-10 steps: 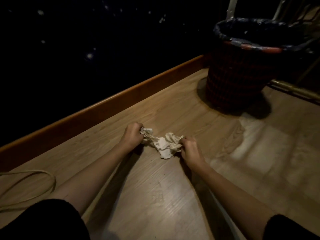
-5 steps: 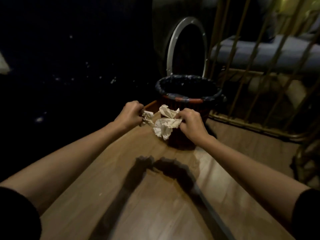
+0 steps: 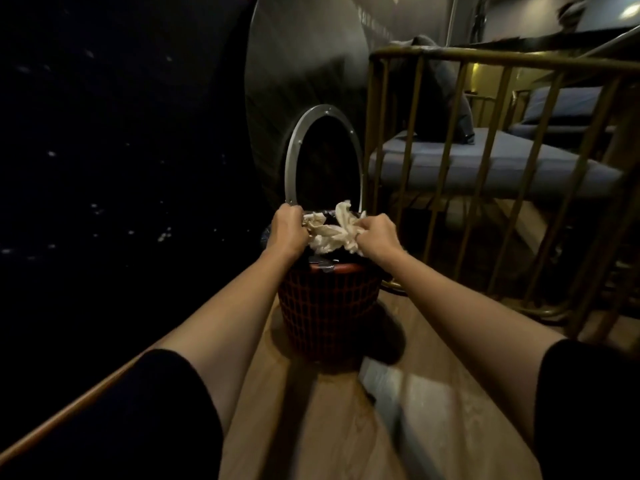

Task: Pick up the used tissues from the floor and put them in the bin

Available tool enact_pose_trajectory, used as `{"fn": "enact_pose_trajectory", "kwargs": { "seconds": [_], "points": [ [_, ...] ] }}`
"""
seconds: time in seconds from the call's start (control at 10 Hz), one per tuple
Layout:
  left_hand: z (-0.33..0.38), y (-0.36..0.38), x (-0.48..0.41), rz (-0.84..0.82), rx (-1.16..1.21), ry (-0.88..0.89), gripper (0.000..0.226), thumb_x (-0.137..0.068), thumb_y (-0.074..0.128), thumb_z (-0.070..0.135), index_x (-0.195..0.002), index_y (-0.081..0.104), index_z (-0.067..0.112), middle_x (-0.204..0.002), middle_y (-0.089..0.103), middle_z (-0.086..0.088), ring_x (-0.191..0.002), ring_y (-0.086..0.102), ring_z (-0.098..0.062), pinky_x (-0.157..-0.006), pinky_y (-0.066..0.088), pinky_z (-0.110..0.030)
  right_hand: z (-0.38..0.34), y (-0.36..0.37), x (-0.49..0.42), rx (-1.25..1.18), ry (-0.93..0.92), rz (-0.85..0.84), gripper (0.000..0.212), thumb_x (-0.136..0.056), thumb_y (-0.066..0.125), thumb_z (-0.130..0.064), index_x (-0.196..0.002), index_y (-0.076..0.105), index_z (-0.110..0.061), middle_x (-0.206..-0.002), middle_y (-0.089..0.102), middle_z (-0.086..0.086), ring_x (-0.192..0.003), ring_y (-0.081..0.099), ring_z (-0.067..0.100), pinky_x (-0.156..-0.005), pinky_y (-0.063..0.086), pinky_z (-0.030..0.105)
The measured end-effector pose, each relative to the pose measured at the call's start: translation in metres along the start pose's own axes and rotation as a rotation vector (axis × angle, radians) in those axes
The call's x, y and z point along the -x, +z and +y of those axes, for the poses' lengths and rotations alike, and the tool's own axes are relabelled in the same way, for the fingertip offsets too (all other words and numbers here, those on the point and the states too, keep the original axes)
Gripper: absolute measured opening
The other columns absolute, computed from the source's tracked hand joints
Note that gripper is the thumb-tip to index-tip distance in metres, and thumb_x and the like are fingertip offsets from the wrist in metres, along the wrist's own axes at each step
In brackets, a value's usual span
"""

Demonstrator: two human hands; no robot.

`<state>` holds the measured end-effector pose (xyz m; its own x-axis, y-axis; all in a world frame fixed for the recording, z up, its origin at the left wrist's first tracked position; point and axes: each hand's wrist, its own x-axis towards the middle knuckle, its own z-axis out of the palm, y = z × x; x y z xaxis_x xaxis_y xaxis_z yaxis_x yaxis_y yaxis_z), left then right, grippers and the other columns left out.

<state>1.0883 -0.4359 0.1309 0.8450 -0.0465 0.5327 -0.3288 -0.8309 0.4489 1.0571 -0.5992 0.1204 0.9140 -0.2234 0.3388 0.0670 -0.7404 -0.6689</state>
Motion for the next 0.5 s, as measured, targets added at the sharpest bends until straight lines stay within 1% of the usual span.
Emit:
{"fn": "enact_pose_trajectory", "kwargs": {
  "seconds": [0.1,0.2,0.3,0.4,0.5],
  "points": [
    [-0.009,0.024,-0.001,-0.152,-0.044,0.027,0.032,-0.078,0.058,0.003,-0.11,0.061,0.002,-0.114,0.062,-0.023,-0.109,0.056,-0.037,-0.091,0.046,-0.039,0.014,0.011,0.005,0.063,-0.003,-0.216,0.038,-0.084,0.051,-0.003,-0.119,0.063,-0.01,-0.126,0.06,0.016,-0.118,0.054,0.031,-0.098,0.045,0.035],
    [-0.02,0.041,0.001,-0.267,-0.001,0.025,0.058,-0.079,0.065,0.012,-0.133,0.046,0.011,-0.132,0.054,-0.018,-0.124,0.048,-0.032,-0.102,0.042,-0.038,0.023,0.02,0.012,0.083,-0.051,-0.306,0.03,-0.09,0.047,-0.012,-0.111,0.067,-0.017,-0.109,0.068,0.013,-0.106,0.059,0.031,-0.093,0.048,0.046],
    [-0.024,0.046,0.006,-0.187,-0.008,-0.032,0.068,-0.079,0.069,0.02,-0.139,0.037,0.017,-0.139,0.043,-0.014,-0.132,0.034,-0.032,-0.109,0.035,-0.042,0.024,0.019,0.009,0.051,-0.032,-0.264,0.034,-0.09,0.055,-0.023,-0.123,0.058,-0.016,-0.124,0.061,0.013,-0.116,0.055,0.029,-0.099,0.046,0.042],
    [-0.023,0.038,0.013,-0.03,-0.033,-0.005,0.056,-0.083,0.062,0.019,-0.135,0.042,0.016,-0.135,0.045,-0.013,-0.129,0.032,-0.031,-0.106,0.038,-0.047,0.022,0.012,0.005,0.083,-0.035,-0.223,0.055,-0.083,0.068,-0.028,-0.132,0.048,-0.011,-0.139,0.045,0.013,-0.128,0.043,0.029,-0.103,0.039,0.036],
    [-0.027,0.02,0.026,0.082,-0.027,0.066,0.04,-0.086,0.058,0.015,-0.126,0.052,0.013,-0.125,0.052,-0.012,-0.121,0.04,-0.029,-0.1,0.044,-0.044,0.02,0.002,0.008,0.024,0.01,-0.17,0.054,-0.081,0.071,-0.021,-0.128,0.049,-0.009,-0.137,0.039,0.013,-0.127,0.04,0.029,-0.1,0.039,0.035]
  ]
}}
